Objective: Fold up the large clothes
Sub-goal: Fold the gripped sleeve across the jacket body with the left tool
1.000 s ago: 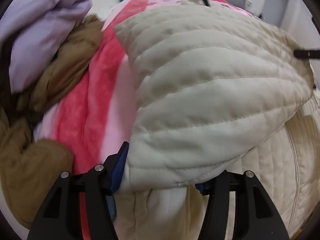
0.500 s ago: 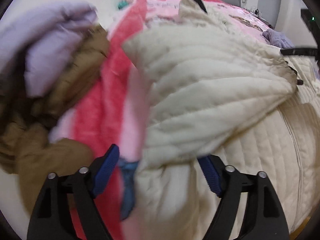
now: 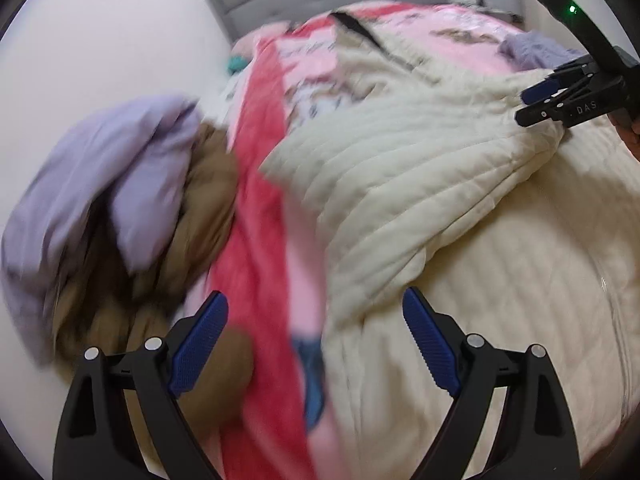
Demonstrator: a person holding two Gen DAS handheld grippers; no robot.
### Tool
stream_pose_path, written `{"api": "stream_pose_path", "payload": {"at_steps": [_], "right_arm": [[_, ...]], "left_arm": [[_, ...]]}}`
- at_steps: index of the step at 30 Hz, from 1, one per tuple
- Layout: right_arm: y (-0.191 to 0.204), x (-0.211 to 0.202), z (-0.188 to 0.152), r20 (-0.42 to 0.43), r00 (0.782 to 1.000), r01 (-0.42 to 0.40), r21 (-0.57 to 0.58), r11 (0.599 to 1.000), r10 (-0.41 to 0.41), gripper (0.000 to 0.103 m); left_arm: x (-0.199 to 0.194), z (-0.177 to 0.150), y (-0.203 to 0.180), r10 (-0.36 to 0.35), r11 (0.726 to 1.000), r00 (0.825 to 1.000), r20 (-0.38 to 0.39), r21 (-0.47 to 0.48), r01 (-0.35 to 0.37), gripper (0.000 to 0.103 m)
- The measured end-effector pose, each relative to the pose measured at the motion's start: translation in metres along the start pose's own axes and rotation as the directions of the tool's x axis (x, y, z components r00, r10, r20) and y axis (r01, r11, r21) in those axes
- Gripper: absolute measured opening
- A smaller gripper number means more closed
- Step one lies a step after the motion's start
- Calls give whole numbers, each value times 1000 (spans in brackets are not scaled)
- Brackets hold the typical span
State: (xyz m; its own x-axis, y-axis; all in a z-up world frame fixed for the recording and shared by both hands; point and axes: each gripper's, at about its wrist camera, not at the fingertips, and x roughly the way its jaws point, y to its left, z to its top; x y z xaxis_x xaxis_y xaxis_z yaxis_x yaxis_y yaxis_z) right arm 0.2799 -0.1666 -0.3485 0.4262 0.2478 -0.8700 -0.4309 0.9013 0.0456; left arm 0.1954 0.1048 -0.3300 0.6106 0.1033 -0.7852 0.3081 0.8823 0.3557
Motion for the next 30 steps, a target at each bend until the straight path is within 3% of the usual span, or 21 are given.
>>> {"api": "stream_pose_path", "payload": {"at_steps": [3,6,9,10,11,14,17,21,24,26,28,30], "right_arm": [[15,7,-6,-11,999,35,-46,998,-35,58],[16,-13,-6,70,995,70,-12,997,-69,57],[1,-28,-3,135,985,104,40,994,-108,67],[-3,-30,-1,138,985,102,45,994,-107,70],[-8,-29,1,138,986,86,47,995,-92,72],[-20,-20,4,118,992,37,29,999,-41,72],[-20,0,-1,56,998,23,-8,1000,-22,72],[6,29,-26,-15,994,99,-178,979,-104,73],[6,27,-33,20,992,123,-130,984,-122,73],[0,14,-32,41,992,118,-51,992,-116,72],[0,-7,-37,102,987,121,5,993,-120,72],[9,-23,-46,145,979,147,-13,989,-144,72]], "left_arm": [[-15,1,12,-3,998,999,40,-62,5,88],[-17,35,6,-60,995,988,143,-74,72,90],[6,75,0,-186,978,960,211,-52,201,91],[20,88,0,-245,964,941,232,-42,261,92],[31,96,-2,-274,957,936,220,-37,289,92],[83,107,-6,-368,928,928,60,-36,370,93],[110,98,-6,-404,914,914,-28,-41,403,93],[135,86,-12,-444,895,889,-113,-30,444,94],[139,83,-18,-428,902,897,-111,-3,431,94],[127,85,-14,-389,921,917,-85,-6,390,94],[97,78,-6,-339,940,941,-4,-32,338,94],[70,67,-2,-313,947,947,69,-51,317,94]]}}
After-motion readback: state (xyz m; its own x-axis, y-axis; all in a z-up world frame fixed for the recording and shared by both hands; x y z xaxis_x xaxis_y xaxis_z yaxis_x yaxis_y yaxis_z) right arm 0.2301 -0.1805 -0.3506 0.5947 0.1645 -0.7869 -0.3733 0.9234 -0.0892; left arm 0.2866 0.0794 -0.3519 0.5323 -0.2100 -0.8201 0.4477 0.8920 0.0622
